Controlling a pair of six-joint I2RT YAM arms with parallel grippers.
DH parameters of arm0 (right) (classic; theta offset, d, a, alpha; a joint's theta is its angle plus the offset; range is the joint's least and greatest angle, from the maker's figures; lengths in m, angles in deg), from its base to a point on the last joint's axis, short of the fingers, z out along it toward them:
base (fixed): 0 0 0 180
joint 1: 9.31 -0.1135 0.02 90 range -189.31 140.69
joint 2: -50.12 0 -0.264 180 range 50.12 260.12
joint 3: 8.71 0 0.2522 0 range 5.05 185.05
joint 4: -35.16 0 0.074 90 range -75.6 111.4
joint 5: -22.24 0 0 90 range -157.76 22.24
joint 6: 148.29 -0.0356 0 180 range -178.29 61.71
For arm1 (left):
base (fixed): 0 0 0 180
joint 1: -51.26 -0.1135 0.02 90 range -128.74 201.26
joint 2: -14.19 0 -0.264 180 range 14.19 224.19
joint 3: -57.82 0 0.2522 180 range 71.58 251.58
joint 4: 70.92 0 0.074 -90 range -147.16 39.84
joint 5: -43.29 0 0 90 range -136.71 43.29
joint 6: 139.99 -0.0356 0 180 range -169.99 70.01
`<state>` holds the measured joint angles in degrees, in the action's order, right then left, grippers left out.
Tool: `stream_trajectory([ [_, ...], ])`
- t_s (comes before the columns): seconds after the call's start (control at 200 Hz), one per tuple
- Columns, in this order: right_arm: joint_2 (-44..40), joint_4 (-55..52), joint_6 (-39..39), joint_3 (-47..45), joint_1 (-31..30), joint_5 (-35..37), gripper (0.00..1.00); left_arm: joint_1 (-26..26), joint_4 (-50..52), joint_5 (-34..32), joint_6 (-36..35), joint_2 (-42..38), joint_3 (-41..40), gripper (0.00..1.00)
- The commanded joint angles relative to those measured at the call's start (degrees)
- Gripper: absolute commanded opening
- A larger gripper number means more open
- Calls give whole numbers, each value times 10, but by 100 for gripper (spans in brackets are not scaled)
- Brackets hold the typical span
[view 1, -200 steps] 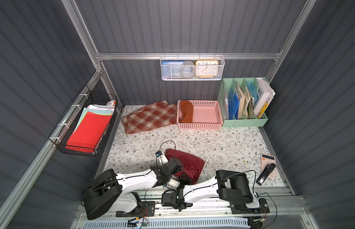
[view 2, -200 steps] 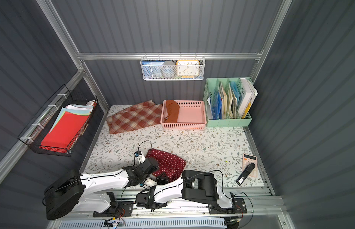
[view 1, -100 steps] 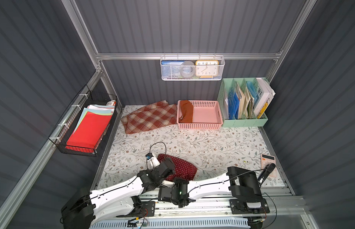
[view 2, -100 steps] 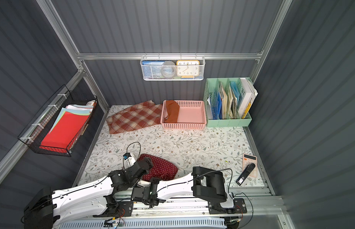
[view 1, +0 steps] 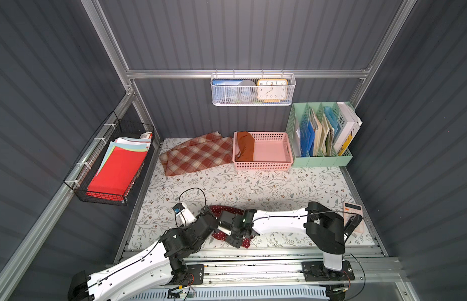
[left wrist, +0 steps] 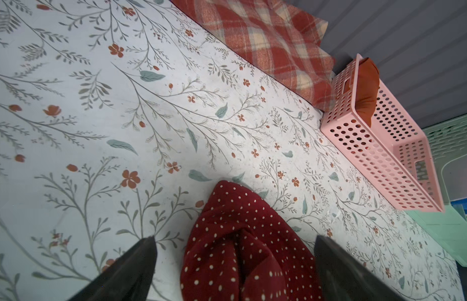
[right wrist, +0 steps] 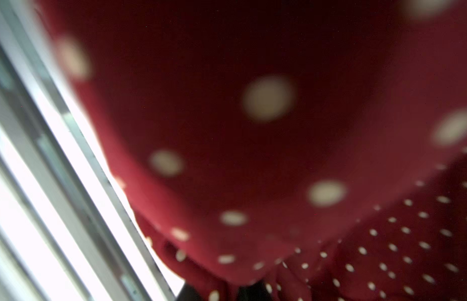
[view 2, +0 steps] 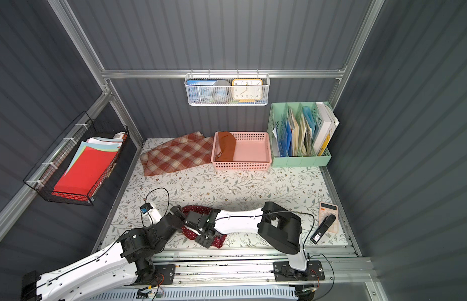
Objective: Roll up the skirts
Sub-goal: Roll the skirt at the center of the board.
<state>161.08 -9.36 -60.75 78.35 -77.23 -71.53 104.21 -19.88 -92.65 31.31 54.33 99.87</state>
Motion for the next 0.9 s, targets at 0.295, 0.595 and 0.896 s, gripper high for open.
stream_trajectory([
  [0.295,145,-126,51,11,128,-415,2,2,-34,41,-18,-31,-51,100],
  [0.595,196,-132,69,20,173,-480,4,2,-148,91,-53,-81,-116,100],
  [0.896,228,-168,85,45,182,-500,3,2,-323,150,-80,-32,-163,100],
])
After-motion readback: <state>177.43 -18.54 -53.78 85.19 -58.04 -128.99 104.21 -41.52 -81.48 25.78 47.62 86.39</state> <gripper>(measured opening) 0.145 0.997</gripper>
